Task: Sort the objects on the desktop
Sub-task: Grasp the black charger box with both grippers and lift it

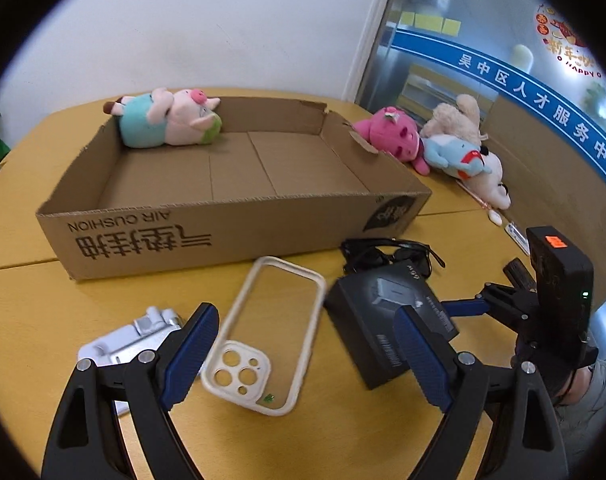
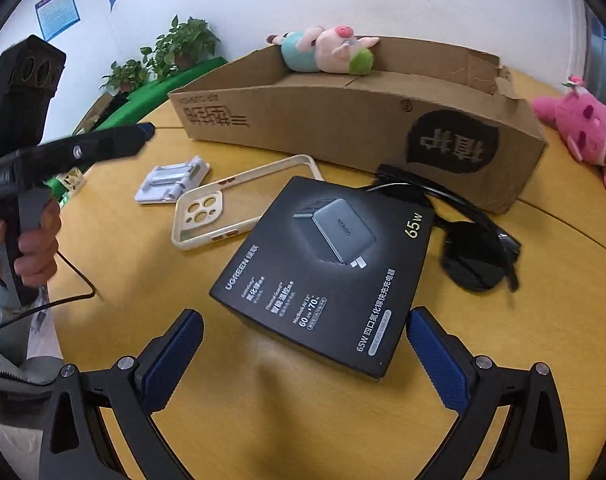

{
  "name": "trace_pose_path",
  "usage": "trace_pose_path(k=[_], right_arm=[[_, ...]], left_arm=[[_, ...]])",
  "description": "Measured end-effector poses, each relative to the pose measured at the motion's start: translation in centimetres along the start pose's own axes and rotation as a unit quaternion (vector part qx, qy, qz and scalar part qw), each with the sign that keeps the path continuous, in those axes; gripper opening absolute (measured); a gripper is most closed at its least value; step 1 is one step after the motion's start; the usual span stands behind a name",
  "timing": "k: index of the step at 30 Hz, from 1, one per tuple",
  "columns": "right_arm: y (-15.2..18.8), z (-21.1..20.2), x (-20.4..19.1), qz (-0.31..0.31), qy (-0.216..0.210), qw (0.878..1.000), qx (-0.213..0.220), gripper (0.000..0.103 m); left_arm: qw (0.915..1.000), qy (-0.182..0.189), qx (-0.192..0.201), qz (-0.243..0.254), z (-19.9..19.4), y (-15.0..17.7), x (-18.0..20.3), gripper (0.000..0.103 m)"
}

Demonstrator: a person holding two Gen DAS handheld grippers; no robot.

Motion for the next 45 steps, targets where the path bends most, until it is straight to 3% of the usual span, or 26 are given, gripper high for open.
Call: trace_pose_path(k=[2, 6, 9, 12, 16, 20, 24, 27, 29, 31, 35, 41, 45], right_arm=[[0.1, -0.3, -1.5, -0.014, -0.025, 1.0, 0.007, 0.103], [0.5, -0.2, -1.5, -0.019, 0.003, 1.0, 0.006, 0.103], [0.8, 0.7, -0.7, 0.002, 0.001, 1.0, -0.007, 0.103], [1.2, 1.2, -1.7, -0.012, -0.003, 1.0, -0.01, 0.103], [1.8, 1.1, -1.5, -0.01, 0.005, 1.0, -0.011, 0.103], [2.6, -0.1, -0.3, 0.01, 0.005, 1.0, -0.005, 0.103], [3.8, -1.2, 0.6, 0.021, 0.005, 1.0, -0.008, 0.103], [4.8, -1.6, 1.1, 0.016, 0.015, 1.0, -0.014, 0.103], [4.9, -1.6, 1.8, 0.019, 0.021, 0.999, -0.017, 0.103], [4.9, -1.8, 2.2, 0.024, 0.019, 0.999, -0.014, 0.103], [4.3, -1.4, 2.1, 0.016, 0.017, 1.0, -0.014, 0.103], [4.5, -1.4, 1.0, 0.012, -0.016, 1.0, -0.006, 0.103], [4.5, -1.7, 2.5, 0.017, 0.031, 0.999, -0.004, 0.103]], left_arm=[[0.9999, 0.011, -0.009, 0.001, 0.3, 0.4, 0.4, 0.09], [0.9989, 0.029, -0.036, -0.007, 1.7, 1.2, 0.9, 0.09], [0.9962, 0.063, -0.059, -0.008, 3.6, 1.4, 1.8, 0.09], [0.9941, 0.072, -0.081, -0.008, 5.6, 1.4, 2.2, 0.09], [0.9853, 0.119, -0.123, -0.004, 7.6, 2.0, 4.1, 0.09], [0.9786, 0.151, -0.139, 0.012, 7.6, 3.2, 6.3, 0.09], [0.965, 0.205, -0.162, 0.016, 6.9, 4.4, 9.1, 0.09], [0.9692, 0.196, -0.148, 0.022, 6.2, 3.8, 9.4, 0.09], [0.9766, 0.169, -0.132, 0.012, 6.5, 3.0, 8.5, 0.09], [0.9795, 0.138, -0.146, -0.006, 7.9, 3.0, 7.6, 0.09], [0.9708, 0.142, -0.193, -0.01, 9.7, 5.0, 8.1, 0.09], [0.9696, 0.157, -0.187, -0.02, 9.8, 5.6, 8.7, 0.087], [0.9686, 0.166, -0.181, -0.036, 9.8, 5.5, 8.2, 0.082]])
Point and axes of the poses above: each gripper's, at about its wrist camera, not at the fingertips, and z roughly the way its jaws point, x to its right, y to its underside, the point moved 8 cm from there along z, roughly the way its jaws point
